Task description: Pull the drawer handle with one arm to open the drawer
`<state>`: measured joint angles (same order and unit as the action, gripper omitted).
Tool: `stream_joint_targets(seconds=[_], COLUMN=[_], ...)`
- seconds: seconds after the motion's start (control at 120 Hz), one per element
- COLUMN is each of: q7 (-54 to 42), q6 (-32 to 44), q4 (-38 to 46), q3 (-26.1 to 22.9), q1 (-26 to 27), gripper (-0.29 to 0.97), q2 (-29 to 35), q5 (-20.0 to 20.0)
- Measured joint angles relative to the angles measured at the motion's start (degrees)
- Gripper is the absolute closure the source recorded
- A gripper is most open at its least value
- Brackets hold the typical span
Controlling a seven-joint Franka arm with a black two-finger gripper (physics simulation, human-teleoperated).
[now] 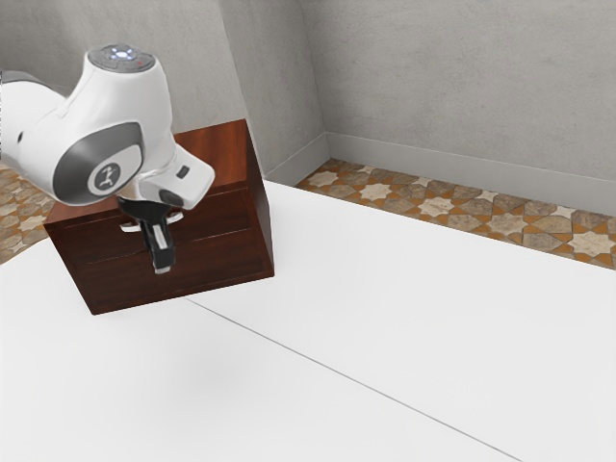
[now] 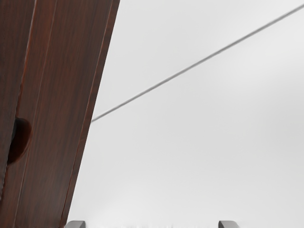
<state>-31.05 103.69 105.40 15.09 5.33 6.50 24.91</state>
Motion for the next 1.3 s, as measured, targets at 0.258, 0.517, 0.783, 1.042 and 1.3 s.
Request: stream_joint_targets(seconds=[0.258, 0.517, 0.783, 1.042, 1.3], q7=[1.1, 1.3, 0.4, -0.9, -1.8], q6=[5.7, 9.8, 12.9, 14.4, 15.9], q4=[0.0, -0.6, -1.2, -2.4, -2.4], q3=[0.0, -0.1, 0.0, -0.1, -0.1], q1=[-3.0, -6.3, -6.5, -7.4, -8.9], gripper=[0.39, 0.39, 0.39, 0.39, 0.39], q2=[-2.4, -4.3, -5.6, -7.9, -9.7], q5=[4.5, 5.5, 5.3, 4.6, 2.9])
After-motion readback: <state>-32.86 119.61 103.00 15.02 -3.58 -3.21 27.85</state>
